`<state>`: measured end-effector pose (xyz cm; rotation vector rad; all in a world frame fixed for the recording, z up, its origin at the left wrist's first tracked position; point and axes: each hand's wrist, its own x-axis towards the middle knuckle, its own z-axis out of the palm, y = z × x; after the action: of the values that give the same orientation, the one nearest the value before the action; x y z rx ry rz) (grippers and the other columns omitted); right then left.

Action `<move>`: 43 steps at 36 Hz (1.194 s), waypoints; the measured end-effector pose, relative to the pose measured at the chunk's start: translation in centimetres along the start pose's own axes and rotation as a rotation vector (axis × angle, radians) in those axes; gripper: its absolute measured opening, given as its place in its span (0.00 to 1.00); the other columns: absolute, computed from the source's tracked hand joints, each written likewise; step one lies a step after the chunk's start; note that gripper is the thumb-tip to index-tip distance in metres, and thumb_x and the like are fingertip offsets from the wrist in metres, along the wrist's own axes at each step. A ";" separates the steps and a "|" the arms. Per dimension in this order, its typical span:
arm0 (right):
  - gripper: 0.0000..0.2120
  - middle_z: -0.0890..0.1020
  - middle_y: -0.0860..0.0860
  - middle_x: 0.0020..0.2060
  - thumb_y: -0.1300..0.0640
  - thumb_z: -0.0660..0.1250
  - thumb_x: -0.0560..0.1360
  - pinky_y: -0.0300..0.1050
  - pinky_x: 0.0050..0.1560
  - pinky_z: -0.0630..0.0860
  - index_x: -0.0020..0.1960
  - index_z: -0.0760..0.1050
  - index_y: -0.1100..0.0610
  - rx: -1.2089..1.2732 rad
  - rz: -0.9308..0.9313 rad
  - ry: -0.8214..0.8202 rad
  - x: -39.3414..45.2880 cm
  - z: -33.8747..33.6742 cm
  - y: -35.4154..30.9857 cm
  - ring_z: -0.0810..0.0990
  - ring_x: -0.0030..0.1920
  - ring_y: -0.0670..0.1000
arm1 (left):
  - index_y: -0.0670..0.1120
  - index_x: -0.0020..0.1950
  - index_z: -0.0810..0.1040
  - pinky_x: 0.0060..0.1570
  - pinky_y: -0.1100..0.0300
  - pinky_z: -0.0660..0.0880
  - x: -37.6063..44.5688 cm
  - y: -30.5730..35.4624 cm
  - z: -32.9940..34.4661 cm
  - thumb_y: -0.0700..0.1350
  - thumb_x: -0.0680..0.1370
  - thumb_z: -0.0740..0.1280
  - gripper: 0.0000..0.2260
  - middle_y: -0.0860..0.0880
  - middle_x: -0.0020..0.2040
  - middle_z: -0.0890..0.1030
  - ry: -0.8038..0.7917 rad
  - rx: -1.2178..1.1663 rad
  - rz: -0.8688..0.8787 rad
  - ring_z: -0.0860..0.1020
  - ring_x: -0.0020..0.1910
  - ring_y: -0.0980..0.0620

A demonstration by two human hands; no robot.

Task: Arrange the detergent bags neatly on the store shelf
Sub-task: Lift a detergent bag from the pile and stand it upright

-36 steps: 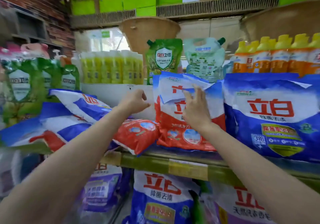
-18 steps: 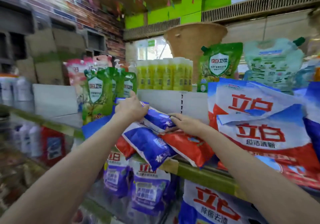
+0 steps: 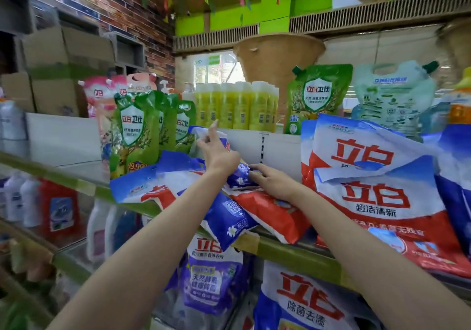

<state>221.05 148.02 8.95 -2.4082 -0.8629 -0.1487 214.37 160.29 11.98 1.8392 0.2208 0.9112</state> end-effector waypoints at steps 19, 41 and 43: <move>0.23 0.85 0.57 0.42 0.51 0.74 0.61 0.52 0.50 0.79 0.53 0.80 0.61 1.173 0.203 0.235 -1.1 -2.4 1.7 0.85 0.38 0.55 | 0.49 0.65 0.69 0.39 0.52 0.81 4.8 0.6 -3.3 0.22 0.66 0.61 0.33 0.42 0.52 0.80 -0.354 -0.791 -0.060 0.81 0.43 0.44; 0.04 0.83 0.48 0.27 0.63 0.69 0.72 0.41 0.30 0.77 0.43 0.76 0.56 0.907 0.311 0.928 -22.9 -16.4 8.1 0.82 0.26 0.48 | 0.48 0.47 0.77 0.40 0.52 0.82 -9.9 9.5 14.5 0.55 0.69 0.74 0.15 0.46 0.39 0.84 -0.750 -0.658 -0.198 0.82 0.34 0.47; 0.04 0.83 0.47 0.27 0.63 0.69 0.72 0.41 0.30 0.78 0.44 0.76 0.56 0.854 0.314 0.958 -25.4 -17.7 9.5 0.82 0.27 0.48 | 0.48 0.46 0.76 0.36 0.55 0.81 -12.2 10.8 16.3 0.54 0.71 0.73 0.13 0.47 0.37 0.82 -0.783 -0.667 -0.208 0.81 0.32 0.49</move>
<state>208.39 118.37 11.93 -1.3641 -0.0412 -0.6044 214.14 137.27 12.21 1.3747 -0.3419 0.0440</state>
